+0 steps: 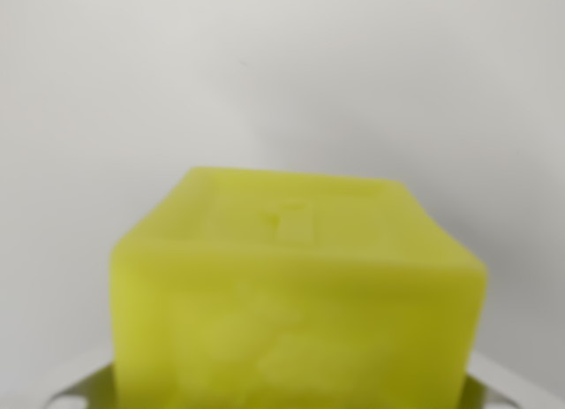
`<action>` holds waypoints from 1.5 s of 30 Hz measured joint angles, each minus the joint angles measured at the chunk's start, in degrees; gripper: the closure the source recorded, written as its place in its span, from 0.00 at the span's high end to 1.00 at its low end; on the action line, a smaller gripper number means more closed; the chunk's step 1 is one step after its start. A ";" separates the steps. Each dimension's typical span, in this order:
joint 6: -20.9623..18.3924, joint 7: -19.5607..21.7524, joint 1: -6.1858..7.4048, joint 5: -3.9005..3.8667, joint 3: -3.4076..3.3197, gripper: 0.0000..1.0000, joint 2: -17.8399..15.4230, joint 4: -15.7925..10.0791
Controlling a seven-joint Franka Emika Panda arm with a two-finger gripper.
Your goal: Pick yellow cube
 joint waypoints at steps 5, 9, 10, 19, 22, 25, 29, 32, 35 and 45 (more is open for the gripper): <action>-2.15 0.10 -0.03 -0.15 0.00 0.00 -2.17 -0.01; -3.90 0.18 -0.05 -0.24 0.00 0.00 -3.86 0.04; -4.33 0.19 -0.05 -0.27 0.00 0.00 -4.26 0.05; -8.29 0.32 -0.08 -0.45 0.00 0.00 -7.86 0.39; -9.62 0.35 -0.08 -0.50 0.00 0.00 -8.99 0.57; -10.95 0.39 -0.09 -0.54 0.00 0.00 -10.12 0.79; -12.70 0.42 -0.09 -0.59 0.00 0.00 -11.55 1.11; -14.03 0.45 -0.09 -0.62 0.00 0.00 -12.59 1.39; -15.36 0.47 -0.09 -0.65 0.00 0.00 -13.60 1.70; -19.73 0.53 -0.09 -0.72 0.01 0.00 -16.73 2.95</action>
